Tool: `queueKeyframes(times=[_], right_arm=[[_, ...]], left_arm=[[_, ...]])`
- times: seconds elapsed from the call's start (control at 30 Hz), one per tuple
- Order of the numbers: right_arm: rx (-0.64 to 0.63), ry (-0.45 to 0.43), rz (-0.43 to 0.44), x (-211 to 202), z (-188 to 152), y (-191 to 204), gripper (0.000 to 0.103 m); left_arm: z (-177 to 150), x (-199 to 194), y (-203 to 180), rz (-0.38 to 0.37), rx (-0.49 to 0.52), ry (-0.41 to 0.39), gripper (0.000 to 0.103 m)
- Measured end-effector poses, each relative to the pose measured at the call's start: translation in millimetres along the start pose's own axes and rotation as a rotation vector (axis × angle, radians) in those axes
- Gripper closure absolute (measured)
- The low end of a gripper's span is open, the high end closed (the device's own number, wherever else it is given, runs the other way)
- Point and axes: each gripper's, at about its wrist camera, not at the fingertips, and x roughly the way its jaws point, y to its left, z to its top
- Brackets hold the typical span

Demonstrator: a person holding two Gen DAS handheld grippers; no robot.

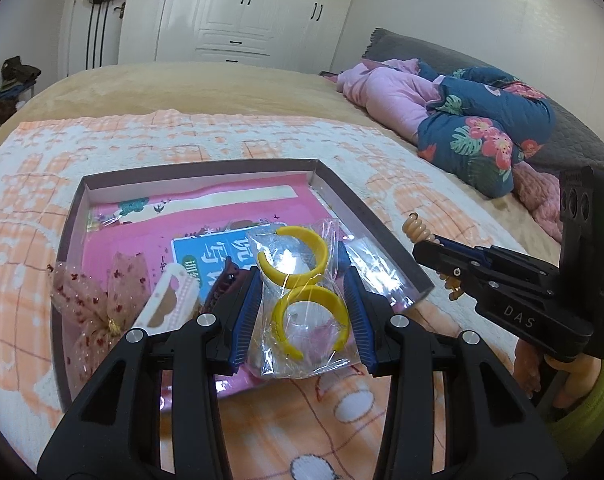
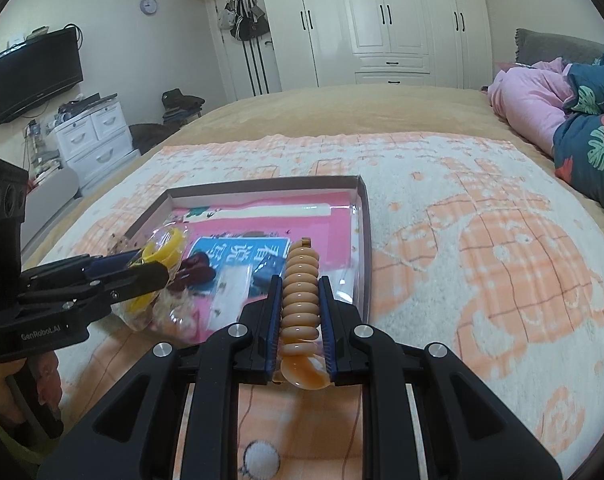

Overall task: Organize jewelry
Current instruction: 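Carry the bangle packet and coiled hair tie into the box and open both grippers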

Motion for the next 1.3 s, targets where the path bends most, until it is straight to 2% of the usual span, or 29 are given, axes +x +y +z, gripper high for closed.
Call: queueKeyframes(times=[0.33, 0.6, 1.03, 1.17, 1.3], right_arm=[[-0.009, 0.035, -0.012, 33.7, 8.9, -2.4, 0.085], [-0.026, 0.090, -0.009, 58.3, 2.9, 4.3, 0.085], [-0.002, 0.091, 0.009, 56.4, -0.9, 0.3, 0.083], [0.004, 0.080, 0.013, 50.2, -3.1, 0.1, 0.075], [0.010, 0.067, 0.005, 39.9, -6.9, -1.3, 0.071]], left_arm=[[4.5, 16.4, 10.7, 0.008, -0.017, 0.018, 0.069], [4.0, 25.2, 17.1, 0.010, -0.031, 0.029, 0.069], [1.1, 34.4, 20.0, 0.006, -0.035, 0.051, 0.069], [0.8, 35.8, 20.8, 0.008, -0.038, 0.055, 0.069], [0.5, 35.4, 20.1, 0.009, -0.039, 0.057, 0.068]])
